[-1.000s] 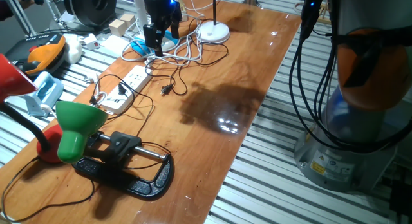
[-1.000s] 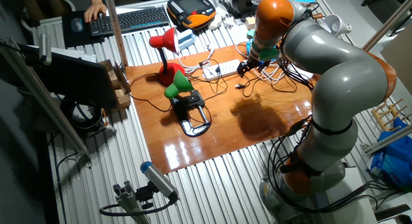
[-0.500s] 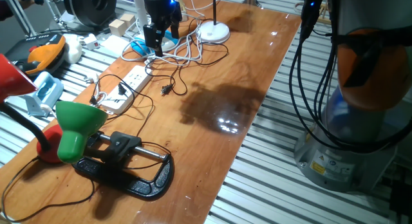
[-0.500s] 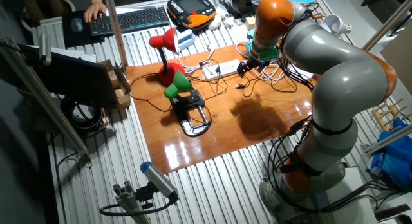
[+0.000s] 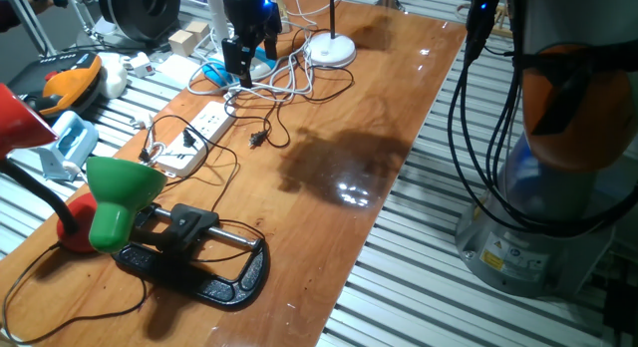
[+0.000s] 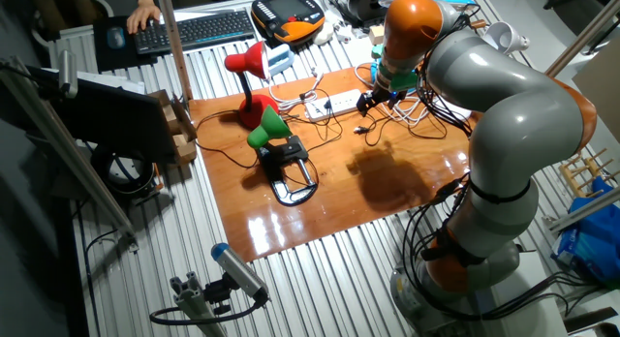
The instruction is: Plug in the power cord of the desk lamp, turn on the socket, and light up the desk lamp
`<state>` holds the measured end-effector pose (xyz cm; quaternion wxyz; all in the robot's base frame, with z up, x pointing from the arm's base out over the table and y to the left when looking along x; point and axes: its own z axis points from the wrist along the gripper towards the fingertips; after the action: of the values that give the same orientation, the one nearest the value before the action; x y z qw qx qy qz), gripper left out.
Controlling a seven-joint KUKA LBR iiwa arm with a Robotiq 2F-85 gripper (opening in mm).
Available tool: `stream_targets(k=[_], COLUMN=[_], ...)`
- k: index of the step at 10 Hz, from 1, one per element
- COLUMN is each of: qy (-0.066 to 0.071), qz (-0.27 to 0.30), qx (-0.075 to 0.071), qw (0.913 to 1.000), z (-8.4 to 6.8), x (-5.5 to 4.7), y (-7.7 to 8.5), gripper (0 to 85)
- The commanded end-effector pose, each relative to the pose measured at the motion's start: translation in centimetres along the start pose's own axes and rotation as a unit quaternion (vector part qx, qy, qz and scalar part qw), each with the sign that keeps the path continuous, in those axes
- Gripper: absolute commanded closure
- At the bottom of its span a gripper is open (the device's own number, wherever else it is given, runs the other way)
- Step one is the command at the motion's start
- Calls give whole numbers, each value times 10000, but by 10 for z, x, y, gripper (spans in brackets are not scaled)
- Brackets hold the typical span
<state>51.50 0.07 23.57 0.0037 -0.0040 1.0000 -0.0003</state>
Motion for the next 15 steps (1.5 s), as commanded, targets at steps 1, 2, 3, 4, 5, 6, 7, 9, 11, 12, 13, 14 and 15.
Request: stream_targets(k=[1, 2, 3, 4, 5, 6, 7, 9, 11, 12, 13, 14, 15], qy=[-103, -95, -88, -88, -95, -111, -141, -203, -233, -248, -256, -264, -271], qz=[-293, -293, -293, -293, -293, -293, -270, -247, -255, -255, -247, -240, -240], qx=[1, 8, 8, 8, 8, 9, 9, 3, 12, 20, 20, 20, 20], qw=[9995, 9995, 9995, 9995, 9995, 9995, 9995, 9995, 9994, 9994, 9994, 9994, 9993], z=[-1, -3, -4, -4, -4, -4, -3, -1, 5, 8, 11, 12, 14], x=[0, 0, 0, 0, 0, 0, -1, -2, -5, -7, -8, -9, -10], y=[0, -1, -1, -1, -1, -1, 0, 0, 0, 0, 0, 0, 1], gripper=[850, 850, 850, 850, 850, 850, 850, 850, 850, 850, 850, 850, 850])
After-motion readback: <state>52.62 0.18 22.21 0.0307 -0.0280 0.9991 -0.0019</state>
